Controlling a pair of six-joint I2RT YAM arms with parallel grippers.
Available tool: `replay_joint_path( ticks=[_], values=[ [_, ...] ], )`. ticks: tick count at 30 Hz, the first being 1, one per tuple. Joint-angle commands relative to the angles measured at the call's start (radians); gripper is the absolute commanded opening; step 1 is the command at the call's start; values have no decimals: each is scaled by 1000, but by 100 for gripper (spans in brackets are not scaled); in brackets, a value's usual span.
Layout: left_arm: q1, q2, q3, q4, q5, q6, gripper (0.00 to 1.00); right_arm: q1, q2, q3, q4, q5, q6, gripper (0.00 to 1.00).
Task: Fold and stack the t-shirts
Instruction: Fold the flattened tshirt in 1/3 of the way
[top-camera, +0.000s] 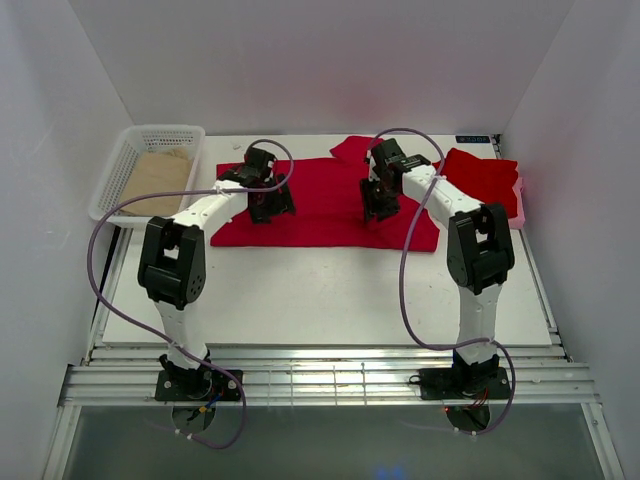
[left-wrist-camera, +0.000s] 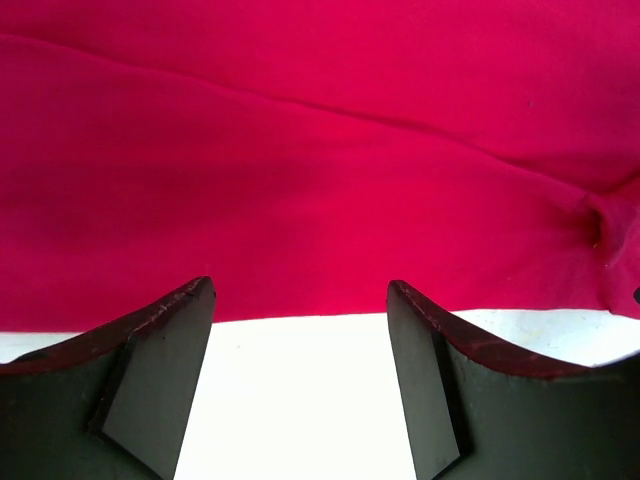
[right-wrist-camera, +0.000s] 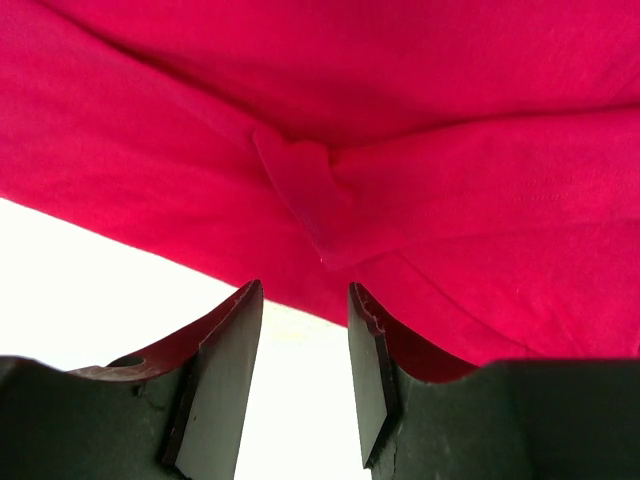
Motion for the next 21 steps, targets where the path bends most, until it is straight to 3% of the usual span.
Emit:
replay_joint_path(
  ticks=[1, 14, 16, 17, 18, 21],
  values=[
    [-31, 26, 28, 40, 14, -23, 80, 6, 20, 53, 9, 5, -11, 46],
    [-130, 124, 72, 56, 3, -45, 80, 11, 100, 44, -5, 53, -31, 45],
    [-133, 132, 65, 57, -3, -40, 80, 11, 110, 47, -9, 60, -35, 37],
    [-133, 135, 54, 56, -5, -40, 80, 12, 118, 48, -12, 66, -42, 19],
    [-133, 136, 48, 59, -6, -39, 80, 11, 121, 53, -11, 67, -43, 13],
    [-133, 135, 19, 63, -11, -37, 80, 11, 136, 73, -26, 114, -52, 8]
  ],
)
